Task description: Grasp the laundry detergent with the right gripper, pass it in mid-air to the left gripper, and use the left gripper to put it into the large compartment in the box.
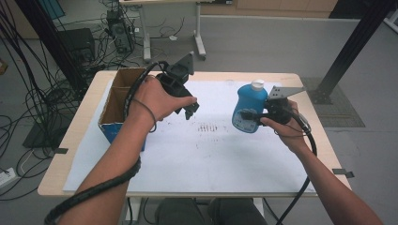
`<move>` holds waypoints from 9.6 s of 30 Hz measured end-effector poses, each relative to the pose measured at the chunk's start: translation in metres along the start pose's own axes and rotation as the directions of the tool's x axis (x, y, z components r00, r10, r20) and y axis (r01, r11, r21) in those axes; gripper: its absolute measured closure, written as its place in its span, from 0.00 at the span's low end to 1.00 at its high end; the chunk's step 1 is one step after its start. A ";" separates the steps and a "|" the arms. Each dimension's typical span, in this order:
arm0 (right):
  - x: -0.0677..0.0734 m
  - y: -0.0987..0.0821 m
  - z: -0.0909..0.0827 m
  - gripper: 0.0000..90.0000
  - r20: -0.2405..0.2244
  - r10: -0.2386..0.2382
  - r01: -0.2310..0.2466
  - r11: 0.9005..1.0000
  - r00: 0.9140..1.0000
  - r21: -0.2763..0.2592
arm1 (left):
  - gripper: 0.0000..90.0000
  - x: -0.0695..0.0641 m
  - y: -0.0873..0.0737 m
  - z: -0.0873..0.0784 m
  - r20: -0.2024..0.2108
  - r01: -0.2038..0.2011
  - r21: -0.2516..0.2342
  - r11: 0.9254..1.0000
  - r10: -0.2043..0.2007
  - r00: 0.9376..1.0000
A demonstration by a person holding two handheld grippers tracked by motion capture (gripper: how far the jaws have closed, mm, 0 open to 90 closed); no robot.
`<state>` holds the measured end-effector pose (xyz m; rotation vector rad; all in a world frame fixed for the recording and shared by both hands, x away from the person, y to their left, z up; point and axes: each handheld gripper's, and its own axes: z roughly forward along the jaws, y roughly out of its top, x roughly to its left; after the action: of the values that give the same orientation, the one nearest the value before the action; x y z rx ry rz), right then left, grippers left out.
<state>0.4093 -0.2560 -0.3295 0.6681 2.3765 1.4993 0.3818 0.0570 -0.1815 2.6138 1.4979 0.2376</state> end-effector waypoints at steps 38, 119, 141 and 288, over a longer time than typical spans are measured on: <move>0.029 0.103 0.086 0.51 -0.284 -0.098 0.114 0.993 0.954 0.041 | 0.07 0.038 0.053 -0.066 0.007 -0.446 0.044 0.894 0.446 0.895; 0.078 0.121 0.135 0.51 -0.499 -0.214 0.201 0.976 0.840 -0.082 | 0.06 0.007 0.051 -0.030 0.158 -0.684 0.073 0.725 0.669 0.726; 0.079 0.120 0.137 0.51 -0.509 -0.205 0.199 0.978 0.836 -0.067 | 0.06 0.006 0.051 -0.027 0.166 -0.695 0.079 0.715 0.678 0.716; 0.078 0.121 0.130 0.50 -0.488 -0.227 0.206 0.974 0.843 -0.097 | 0.40 0.007 0.051 -0.029 0.149 -0.719 0.066 0.691 0.706 0.692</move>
<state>0.4294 -0.0706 -0.2753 -0.0208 2.6537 1.7744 0.4225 0.0379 -0.1433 3.1173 0.3780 0.0540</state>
